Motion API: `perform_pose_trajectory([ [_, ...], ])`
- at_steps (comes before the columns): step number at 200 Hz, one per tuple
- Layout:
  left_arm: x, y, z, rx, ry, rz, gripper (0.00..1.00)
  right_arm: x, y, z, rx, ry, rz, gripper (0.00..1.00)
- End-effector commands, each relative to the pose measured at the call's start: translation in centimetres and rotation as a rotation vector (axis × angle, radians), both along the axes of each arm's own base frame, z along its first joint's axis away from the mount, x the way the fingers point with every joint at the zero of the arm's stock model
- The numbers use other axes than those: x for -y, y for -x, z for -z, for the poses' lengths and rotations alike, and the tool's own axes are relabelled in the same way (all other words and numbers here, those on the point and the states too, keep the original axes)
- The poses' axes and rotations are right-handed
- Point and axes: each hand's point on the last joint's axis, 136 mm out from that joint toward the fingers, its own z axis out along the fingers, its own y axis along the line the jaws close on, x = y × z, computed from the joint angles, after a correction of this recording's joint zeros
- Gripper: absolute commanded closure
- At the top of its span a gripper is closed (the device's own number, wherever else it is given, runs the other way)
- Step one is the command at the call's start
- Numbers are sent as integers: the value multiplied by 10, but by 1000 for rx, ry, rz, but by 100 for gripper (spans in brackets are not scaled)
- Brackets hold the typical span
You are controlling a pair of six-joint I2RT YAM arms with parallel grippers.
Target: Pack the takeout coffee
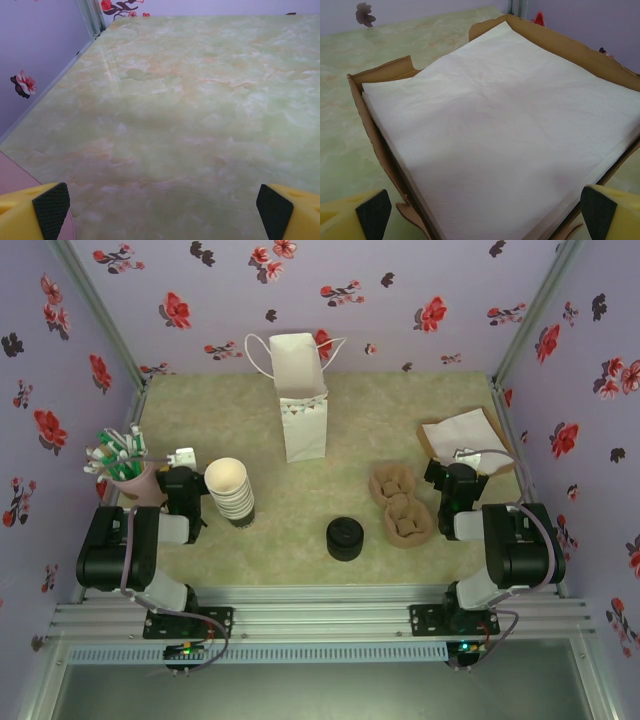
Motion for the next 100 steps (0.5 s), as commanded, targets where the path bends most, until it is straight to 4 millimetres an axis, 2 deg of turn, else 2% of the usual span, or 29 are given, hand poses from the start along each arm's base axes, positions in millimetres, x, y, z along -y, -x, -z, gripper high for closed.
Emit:
perform_pose_trajectory([
  [1, -8, -7, -12, 39, -18, -31, 1, 2, -7, -10, 31, 22, 14, 1],
  [100, -8, -6, -12, 44, -22, -29, 1, 2, -7, -10, 30, 22, 14, 1],
])
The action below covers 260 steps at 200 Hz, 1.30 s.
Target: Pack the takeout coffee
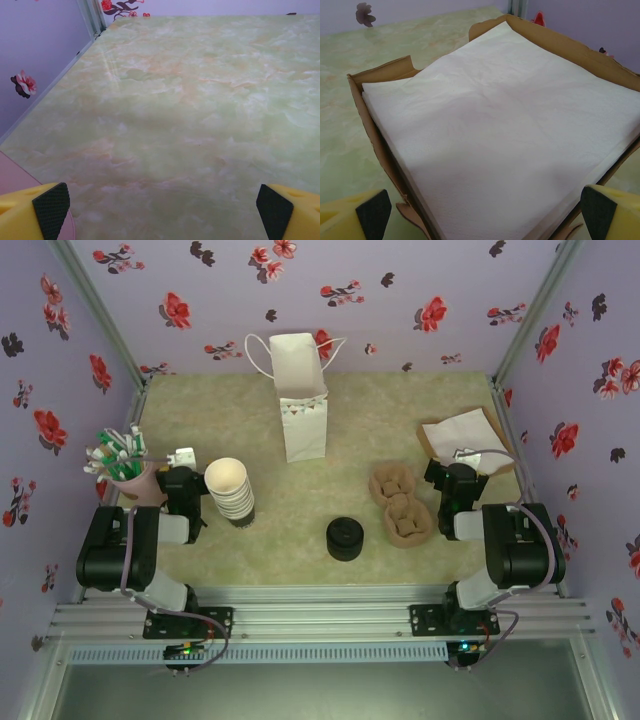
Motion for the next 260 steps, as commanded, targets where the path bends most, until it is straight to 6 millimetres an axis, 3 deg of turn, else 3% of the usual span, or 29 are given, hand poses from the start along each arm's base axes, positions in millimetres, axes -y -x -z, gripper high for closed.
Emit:
perform_pose_trajectory([
  [1, -8, -6, -13, 46, -22, -29, 1, 2, -7, -10, 29, 22, 14, 1],
  [32, -13, 5, -30, 140, -5, -63, 1, 1, -3, -18, 43, 16, 10, 1],
  [43, -13, 15, -22, 126, 1, -63, 1, 0, -3, -22, 59, 24, 1, 1],
  [92, -15, 21, -31, 169, -13, -81, 1, 7, 11, -56, 83, 24, 42, 1],
  [139, -25, 40, -93, 224, -29, -156, 1, 7, 29, -99, 137, -54, 75, 1],
  [144, -26, 38, -112, 258, -25, -161, 1, 7, 32, -102, 137, -71, 79, 1],
  [154, -27, 43, -125, 267, -11, -168, 1, 6, 36, -113, 148, -115, 87, 1],
  [192, -27, 65, -178, 320, 107, -192, 1, -13, 56, -145, 137, -285, 30, 1],
  [226, -27, 85, -207, 307, 202, -212, 1, -34, 76, -166, 98, -407, -57, 1],
  [260, -25, 111, -231, 293, 400, -249, 1, -52, 88, -172, 6, -516, -100, 1],
])
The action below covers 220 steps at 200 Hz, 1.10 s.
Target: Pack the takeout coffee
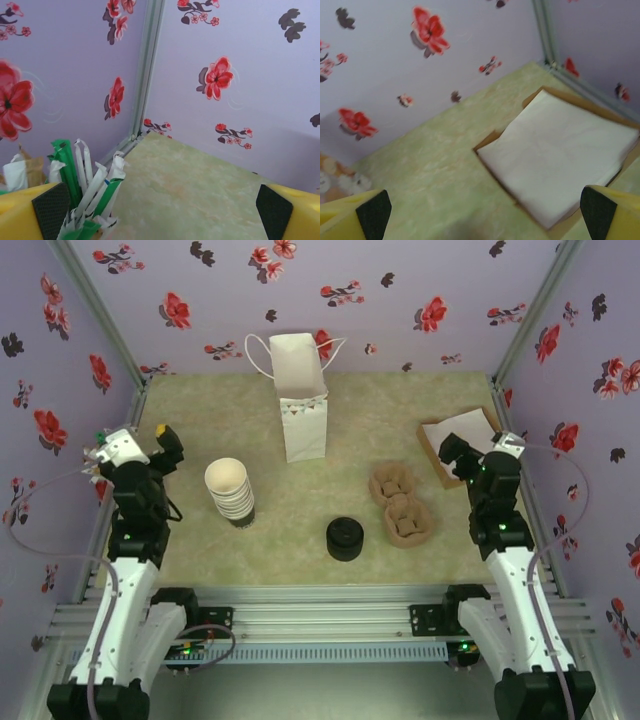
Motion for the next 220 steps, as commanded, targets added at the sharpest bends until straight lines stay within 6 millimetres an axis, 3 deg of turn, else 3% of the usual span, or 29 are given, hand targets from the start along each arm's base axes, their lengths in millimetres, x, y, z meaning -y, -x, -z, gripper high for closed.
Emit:
perform_pose_trajectory([
  [1, 2, 22, 1, -60, 176, -7, 1, -19, 16, 14, -138, -127, -64, 1],
  [19, 30, 27, -14, -80, 221, 164, 1, -40, 18, 9, -143, -189, -175, 1],
  [41, 60, 36, -17, -126, 260, 339, 0, -69, 14, -1, -136, -292, -316, 1],
  [72, 60, 46, 8, -191, 390, 306, 0, -114, 15, -17, -177, -289, -455, 4],
  [105, 78, 41, 37, -277, 456, 380, 0, -169, 18, -31, -252, -190, -599, 7],
  [150, 64, 51, 77, -388, 538, 277, 1, -256, 28, -42, -351, -17, -807, 16],
  [194, 68, 54, 94, -425, 659, 275, 1, -338, 38, -45, -422, 104, -974, 24],
  [220, 77, 60, 104, -441, 745, 314, 5, -374, 42, -41, -472, 165, -1040, 31],
])
